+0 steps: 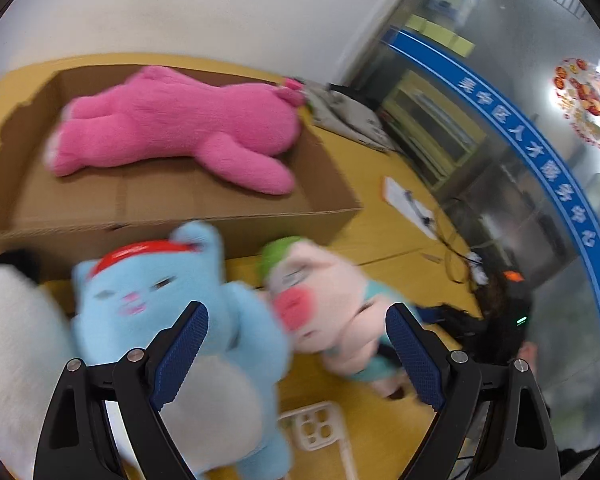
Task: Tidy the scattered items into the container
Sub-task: 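Close both grippers on the pink-and-teal pig plush and lift it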
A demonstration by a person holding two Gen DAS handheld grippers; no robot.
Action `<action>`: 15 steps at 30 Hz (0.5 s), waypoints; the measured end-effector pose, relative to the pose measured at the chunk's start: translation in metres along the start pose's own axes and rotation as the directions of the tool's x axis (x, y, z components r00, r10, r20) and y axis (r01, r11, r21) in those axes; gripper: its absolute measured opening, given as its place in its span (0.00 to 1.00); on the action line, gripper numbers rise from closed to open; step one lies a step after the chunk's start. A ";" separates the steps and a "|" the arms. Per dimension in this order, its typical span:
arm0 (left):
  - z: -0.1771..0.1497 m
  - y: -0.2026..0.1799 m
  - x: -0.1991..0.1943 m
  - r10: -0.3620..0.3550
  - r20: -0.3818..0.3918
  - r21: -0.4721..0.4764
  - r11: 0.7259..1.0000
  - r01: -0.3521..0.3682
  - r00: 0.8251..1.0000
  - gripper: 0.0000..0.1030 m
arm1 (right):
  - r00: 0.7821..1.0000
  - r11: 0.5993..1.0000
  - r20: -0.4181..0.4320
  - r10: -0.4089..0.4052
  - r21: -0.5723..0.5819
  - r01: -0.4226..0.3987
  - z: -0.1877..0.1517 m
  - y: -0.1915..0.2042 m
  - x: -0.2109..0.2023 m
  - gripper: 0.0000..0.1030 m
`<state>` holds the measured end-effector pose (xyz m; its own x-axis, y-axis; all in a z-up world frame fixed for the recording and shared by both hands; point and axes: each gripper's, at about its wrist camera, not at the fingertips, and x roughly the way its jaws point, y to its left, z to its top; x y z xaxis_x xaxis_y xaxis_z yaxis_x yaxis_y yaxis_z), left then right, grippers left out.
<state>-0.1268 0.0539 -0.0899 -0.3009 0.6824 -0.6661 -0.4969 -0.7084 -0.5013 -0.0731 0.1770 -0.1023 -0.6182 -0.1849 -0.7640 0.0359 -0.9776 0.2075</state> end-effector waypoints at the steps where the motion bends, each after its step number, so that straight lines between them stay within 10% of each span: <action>1: 0.007 -0.002 0.012 -0.021 -0.025 0.005 1.000 0.022 0.999 0.91 | 1.000 1.000 -0.025 0.016 -0.026 -0.016 0.000 0.003 0.005 0.83; 7: 0.026 -0.010 0.096 0.080 -0.183 0.073 0.995 -0.068 0.980 0.91 | 1.000 0.999 0.006 0.020 -0.045 -0.019 -0.014 0.007 -0.001 0.68; 15: 0.017 -0.041 0.108 0.029 -0.240 0.143 0.990 0.006 0.970 0.82 | 0.989 0.999 0.139 0.052 0.006 -0.054 -0.046 0.007 -0.029 0.60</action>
<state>-0.1526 0.1599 -0.1320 -0.1109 0.5988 -0.7932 -0.6099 -0.6711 -0.4214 -0.0187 0.1713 -0.1066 -0.7183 -0.2200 -0.6601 0.0641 -0.9656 0.2520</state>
